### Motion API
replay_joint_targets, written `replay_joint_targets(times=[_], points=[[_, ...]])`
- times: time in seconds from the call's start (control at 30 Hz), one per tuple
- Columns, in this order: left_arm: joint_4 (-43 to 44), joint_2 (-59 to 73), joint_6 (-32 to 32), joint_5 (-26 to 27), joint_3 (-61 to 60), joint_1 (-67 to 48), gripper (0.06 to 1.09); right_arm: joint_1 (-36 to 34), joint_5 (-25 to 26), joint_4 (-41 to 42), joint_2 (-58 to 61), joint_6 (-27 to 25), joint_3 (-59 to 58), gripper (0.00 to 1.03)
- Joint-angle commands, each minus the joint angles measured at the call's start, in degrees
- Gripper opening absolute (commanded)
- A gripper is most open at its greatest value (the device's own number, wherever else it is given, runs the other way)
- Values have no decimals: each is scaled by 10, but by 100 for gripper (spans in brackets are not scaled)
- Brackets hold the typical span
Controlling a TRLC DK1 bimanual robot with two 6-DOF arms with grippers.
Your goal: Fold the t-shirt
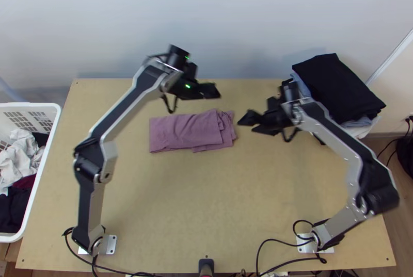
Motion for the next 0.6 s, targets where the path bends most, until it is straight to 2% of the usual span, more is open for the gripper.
replay_joint_targets(times=[0.0,0.57], points=[[-27,-50,8,5,7,42,105,33,32,2,41,-5,33,99],[-67,-154,28,-2,-74,143,105,41,33,10,180,-17,159,99]])
